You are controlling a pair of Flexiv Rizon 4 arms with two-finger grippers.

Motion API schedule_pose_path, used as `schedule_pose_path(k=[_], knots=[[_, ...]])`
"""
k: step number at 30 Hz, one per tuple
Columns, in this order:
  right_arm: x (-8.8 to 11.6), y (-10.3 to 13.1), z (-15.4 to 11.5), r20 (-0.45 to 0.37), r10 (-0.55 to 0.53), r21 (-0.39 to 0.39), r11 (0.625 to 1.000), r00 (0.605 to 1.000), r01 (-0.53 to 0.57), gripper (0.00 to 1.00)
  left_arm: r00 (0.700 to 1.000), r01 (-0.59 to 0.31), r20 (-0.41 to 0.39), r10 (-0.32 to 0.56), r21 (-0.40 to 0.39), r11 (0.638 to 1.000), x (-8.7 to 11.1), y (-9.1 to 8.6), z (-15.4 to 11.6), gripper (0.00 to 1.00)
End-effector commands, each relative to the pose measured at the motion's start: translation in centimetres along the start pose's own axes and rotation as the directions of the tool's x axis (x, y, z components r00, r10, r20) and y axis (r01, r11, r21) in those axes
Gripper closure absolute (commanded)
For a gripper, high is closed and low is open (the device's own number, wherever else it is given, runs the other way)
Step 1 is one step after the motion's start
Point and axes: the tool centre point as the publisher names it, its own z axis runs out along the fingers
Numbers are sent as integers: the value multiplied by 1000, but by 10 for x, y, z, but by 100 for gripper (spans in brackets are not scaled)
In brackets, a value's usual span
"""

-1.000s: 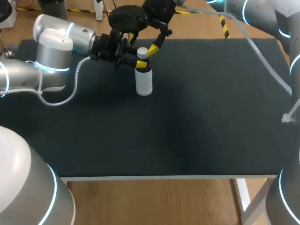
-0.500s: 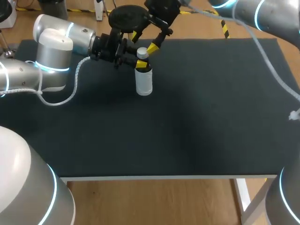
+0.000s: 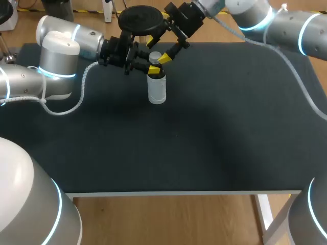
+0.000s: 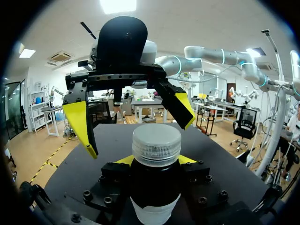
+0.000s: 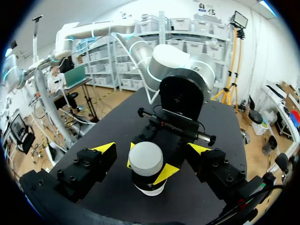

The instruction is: Unscrew the bottle cap

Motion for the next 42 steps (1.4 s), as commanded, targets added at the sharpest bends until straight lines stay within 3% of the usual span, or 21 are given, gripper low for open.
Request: schedule_pose_path(k=[1,12,32,42], knots=[[8,-1,-1,300,9,-8,1000,954,-7,0,1000,0,-3,0,0,1000,-1,0,0,100],[10,-8,0,317,81,-43,997,945,-71,0,1000,0,-3,0,0,1000,-1,0,0,100],[3,-3,6,229,151,-100,986,962,-131,0,1000,0,-3,0,0,1000,-1,0,0,100],[2,-1,6,237,166,-105,984,957,-144,0,1000,0,-3,0,0,1000,-1,0,0,100]])
